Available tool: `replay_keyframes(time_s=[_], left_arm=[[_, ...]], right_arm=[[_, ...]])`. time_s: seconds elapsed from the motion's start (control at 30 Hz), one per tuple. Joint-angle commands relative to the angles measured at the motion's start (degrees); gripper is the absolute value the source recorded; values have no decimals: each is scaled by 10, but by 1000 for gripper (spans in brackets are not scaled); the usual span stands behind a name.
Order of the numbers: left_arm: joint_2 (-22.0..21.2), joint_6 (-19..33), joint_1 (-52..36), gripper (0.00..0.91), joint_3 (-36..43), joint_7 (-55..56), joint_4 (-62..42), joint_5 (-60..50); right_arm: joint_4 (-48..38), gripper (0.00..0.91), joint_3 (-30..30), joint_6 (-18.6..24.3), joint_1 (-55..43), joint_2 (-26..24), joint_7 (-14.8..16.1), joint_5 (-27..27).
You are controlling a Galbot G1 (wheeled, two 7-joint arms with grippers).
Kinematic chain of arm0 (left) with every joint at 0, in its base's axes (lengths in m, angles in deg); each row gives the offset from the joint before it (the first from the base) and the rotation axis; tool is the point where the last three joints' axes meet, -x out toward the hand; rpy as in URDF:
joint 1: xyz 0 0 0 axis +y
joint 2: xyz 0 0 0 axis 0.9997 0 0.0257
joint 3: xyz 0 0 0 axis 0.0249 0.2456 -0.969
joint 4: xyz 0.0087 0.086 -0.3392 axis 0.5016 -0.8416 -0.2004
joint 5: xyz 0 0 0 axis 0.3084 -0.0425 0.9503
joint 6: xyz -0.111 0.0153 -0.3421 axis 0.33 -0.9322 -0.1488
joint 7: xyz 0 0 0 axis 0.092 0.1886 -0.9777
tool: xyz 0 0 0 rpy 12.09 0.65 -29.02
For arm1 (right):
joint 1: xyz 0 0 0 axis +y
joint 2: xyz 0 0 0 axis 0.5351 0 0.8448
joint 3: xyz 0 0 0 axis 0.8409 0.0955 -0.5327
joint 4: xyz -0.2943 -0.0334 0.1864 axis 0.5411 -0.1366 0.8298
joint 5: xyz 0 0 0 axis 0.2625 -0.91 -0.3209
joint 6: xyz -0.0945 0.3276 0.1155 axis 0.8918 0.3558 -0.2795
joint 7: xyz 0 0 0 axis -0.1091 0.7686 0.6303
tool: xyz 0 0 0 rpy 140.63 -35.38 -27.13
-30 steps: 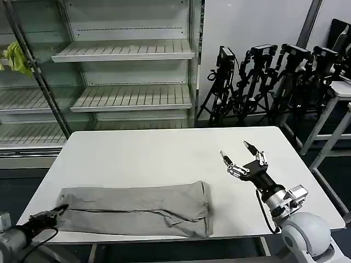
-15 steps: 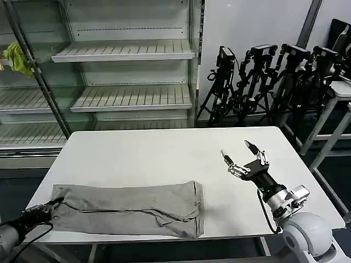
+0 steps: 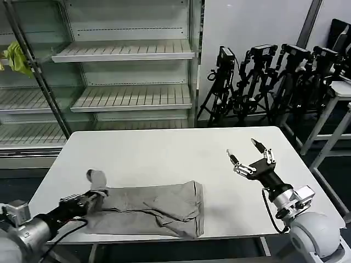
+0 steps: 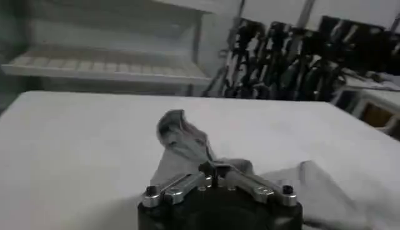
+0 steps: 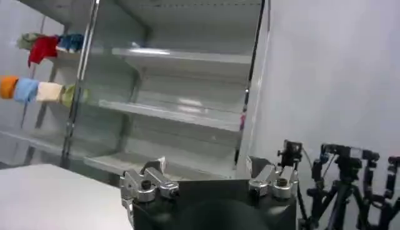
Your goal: Fold and organize the clothes.
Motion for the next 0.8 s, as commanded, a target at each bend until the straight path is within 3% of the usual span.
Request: replay_keyframes(time_s=[0.03, 0.37, 0.8], left_arm=[[23, 0, -102, 40, 150, -1, 27, 2], [62, 1, -163, 40, 231, -11, 30, 20], [67, 1, -266, 40, 326, -11, 12, 25]], right_arm=[[10, 907, -31, 2, 31, -29, -13, 10], [8, 907, -31, 1, 33, -32, -21, 11], [8, 907, -36, 1, 47, -32, -23, 13]])
